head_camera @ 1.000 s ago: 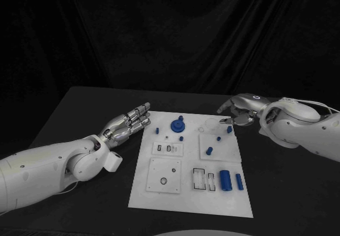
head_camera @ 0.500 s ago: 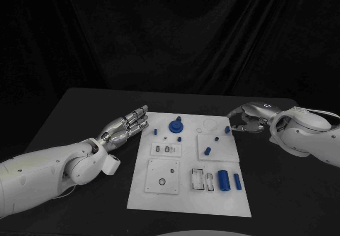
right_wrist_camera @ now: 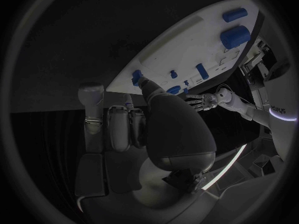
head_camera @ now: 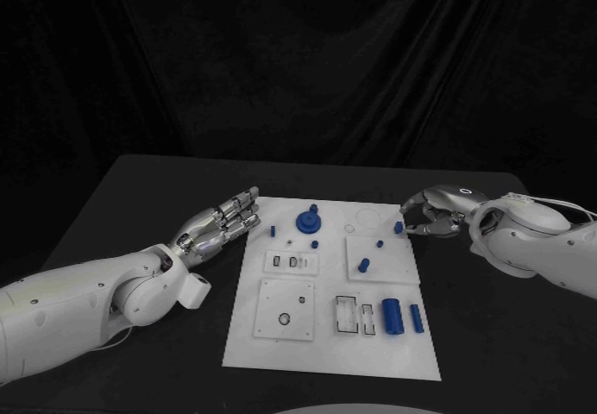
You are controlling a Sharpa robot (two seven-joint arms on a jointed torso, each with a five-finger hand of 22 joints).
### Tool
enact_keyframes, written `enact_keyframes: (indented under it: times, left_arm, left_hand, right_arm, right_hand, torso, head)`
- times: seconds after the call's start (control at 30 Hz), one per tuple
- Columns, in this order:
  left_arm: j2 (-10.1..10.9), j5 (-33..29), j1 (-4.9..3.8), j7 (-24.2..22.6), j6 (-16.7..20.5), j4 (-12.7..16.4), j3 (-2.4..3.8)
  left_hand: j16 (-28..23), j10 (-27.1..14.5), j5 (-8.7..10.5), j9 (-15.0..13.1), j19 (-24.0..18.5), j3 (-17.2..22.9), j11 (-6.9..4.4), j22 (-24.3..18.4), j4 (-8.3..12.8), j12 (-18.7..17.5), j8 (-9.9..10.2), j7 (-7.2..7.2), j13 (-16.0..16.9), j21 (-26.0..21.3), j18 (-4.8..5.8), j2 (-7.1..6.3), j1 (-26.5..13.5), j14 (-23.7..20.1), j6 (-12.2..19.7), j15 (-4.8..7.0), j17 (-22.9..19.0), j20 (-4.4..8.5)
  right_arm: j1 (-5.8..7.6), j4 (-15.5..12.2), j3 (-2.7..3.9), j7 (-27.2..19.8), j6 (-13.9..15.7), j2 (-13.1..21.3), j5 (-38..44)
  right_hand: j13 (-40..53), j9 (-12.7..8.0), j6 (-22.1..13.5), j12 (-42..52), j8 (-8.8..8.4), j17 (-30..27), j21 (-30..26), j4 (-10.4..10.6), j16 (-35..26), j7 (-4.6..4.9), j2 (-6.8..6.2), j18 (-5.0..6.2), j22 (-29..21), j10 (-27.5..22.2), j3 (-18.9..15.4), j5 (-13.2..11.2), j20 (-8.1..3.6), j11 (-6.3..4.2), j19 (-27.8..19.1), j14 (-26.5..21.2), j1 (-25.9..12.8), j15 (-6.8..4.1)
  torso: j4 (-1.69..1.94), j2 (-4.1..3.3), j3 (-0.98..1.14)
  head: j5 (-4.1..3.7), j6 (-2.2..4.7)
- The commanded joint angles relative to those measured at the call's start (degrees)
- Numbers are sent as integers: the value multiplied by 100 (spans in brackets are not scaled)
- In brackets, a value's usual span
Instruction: Assemble the parts on the task board
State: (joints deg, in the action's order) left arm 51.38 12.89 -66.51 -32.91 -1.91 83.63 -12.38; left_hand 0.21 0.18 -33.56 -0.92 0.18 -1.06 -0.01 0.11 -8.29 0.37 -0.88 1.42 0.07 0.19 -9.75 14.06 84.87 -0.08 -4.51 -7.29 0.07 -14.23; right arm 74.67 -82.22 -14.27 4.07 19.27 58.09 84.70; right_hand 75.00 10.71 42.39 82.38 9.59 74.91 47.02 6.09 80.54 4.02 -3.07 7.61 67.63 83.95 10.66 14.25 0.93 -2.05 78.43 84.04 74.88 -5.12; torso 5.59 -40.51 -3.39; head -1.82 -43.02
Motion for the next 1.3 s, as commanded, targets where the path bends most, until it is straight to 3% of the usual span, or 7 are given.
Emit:
enact_keyframes:
  times: [0.03,0.27,0.33,0.5,0.67,0.9,1.3]
  left_arm:
    - [6,0,9,-64,-77,17,5]
    - [26,0,11,-59,-76,30,5]
    - [28,0,11,-56,-78,31,5]
    - [30,0,12,-51,-82,33,5]
    - [32,0,13,-45,-87,34,5]
    - [26,0,14,-24,-102,30,5]
    - [14,0,16,13,-129,14,5]
  left_hand:
    - [-21,-18,-19,-5,3,23,37,3,-11,-37,-33,-27,-7,-3,-56,47,-26,8,-1,-35,-7,-23]
    - [-21,-18,-19,-5,3,26,39,3,-8,-37,-33,-26,-7,-3,-56,48,-25,8,-1,-36,-7,-24]
    - [-21,-18,-19,-5,3,26,39,3,-8,-37,-33,-26,-7,-3,-56,48,-25,8,-1,-36,-7,-24]
    - [-21,-18,-19,-5,3,26,39,3,-8,-37,-33,-26,-7,-3,-56,48,-25,8,-1,-36,-7,-24]
    - [-21,-18,-19,-5,3,26,39,3,-8,-37,-33,-26,-7,-3,-56,48,-25,8,-1,-36,-7,-24]
    - [-21,-18,-12,-5,4,34,50,4,4,-37,-34,-25,-7,-2,-56,44,-24,8,-3,-40,-7,-28]
    - [-21,-18,-9,-5,3,36,53,3,6,-37,-34,-26,-7,-3,-56,43,-24,8,-4,-42,-7,-29]
  right_arm:
    - [-61,49,3,84,138,-39,35]
    - [-153,121,4,33,171,-117,35]
    - [-168,141,4,14,183,-134,35]
    - [-185,171,5,-4,168,-163,35]
    - [-191,205,5,-25,172,-193,35]
    - [-194,267,6,-39,165,-227,35]
    - [-197,323,5,-79,160,-284,35]
  right_hand:
    - [794,107,-107,46,151,542,-43,4,35,6,-34,11,7,332,-64,-52,15,24,36,452,31,-17]
    - [859,450,-394,111,650,499,-97,53,43,29,-32,14,27,346,-175,-242,31,47,51,440,-15,1]
    - [873,658,-578,124,963,482,-119,96,56,29,-33,14,48,348,-241,-343,36,48,65,435,-43,4]
    - [902,893,-733,152,1351,451,-160,196,67,30,-50,16,71,356,-342,-567,40,51,79,427,-114,7]
    - [910,1029,-743,159,1594,424,-172,209,66,43,-22,15,93,357,-344,-356,43,55,90,421,-72,17]
    - [905,1162,-845,150,1831,383,-201,195,65,43,21,13,124,350,-293,187,48,59,99,412,1,14]
    - [907,1214,-783,152,1949,363,-227,207,63,42,35,16,131,350,-273,313,48,59,101,408,-3,14]
  torso:
    - [6,-8,3]
    - [29,-16,8]
    - [25,-14,0]
    - [12,-10,-6]
    - [14,-10,-6]
    - [3,-5,-5]
    - [4,-2,-7]
  head:
    - [7,-8]
    - [1,-11]
    - [11,-11]
    - [27,-19]
    - [18,-18]
    - [28,-20]
    - [32,-37]
